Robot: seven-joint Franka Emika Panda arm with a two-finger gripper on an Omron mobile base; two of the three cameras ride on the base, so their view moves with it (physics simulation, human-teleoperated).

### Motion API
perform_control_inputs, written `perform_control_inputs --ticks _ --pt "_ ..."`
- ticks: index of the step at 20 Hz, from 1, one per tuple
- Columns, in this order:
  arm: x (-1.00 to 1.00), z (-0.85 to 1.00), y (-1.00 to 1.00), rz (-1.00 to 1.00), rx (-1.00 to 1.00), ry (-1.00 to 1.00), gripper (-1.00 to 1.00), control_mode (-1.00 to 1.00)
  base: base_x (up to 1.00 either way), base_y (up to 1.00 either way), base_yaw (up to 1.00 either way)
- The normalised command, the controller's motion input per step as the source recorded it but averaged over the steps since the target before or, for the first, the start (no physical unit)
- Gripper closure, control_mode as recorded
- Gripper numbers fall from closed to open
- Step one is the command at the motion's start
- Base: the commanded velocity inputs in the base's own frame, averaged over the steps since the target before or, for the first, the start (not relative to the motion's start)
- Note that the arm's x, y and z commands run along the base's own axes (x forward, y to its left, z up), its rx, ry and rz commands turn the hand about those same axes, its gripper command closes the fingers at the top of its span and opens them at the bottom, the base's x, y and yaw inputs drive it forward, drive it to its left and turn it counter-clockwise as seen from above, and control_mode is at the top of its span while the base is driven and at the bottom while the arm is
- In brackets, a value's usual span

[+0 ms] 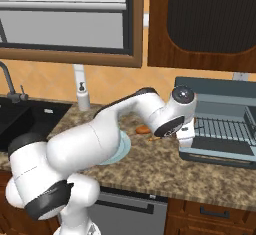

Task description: Pick up the kebab skewer and baguette bread, and place them inside the toaster oven. Close the toaster oven door and start by setting the timer.

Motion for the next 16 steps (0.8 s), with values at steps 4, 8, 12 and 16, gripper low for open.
perform_control_inputs --ticks 4,8,12,16 --pt "0.31 0.02 -0.92 -0.11 0.05 -0.12 1.0 -1.0 0.0 0.0 0.0" --pt "0.38 0.01 -0.99 -0.05 0.06 -0.1 1.0 -1.0 0.0 0.0 0.0" --pt "0.23 0.0 -0.77 -0.03 0.02 -0.03 1.0 -1.0 0.0 0.0 0.0" --pt "0.55 0.0 -0.48 -0.05 0.0 -0.01 1.0 -1.0 0.0 0.0 0.0"
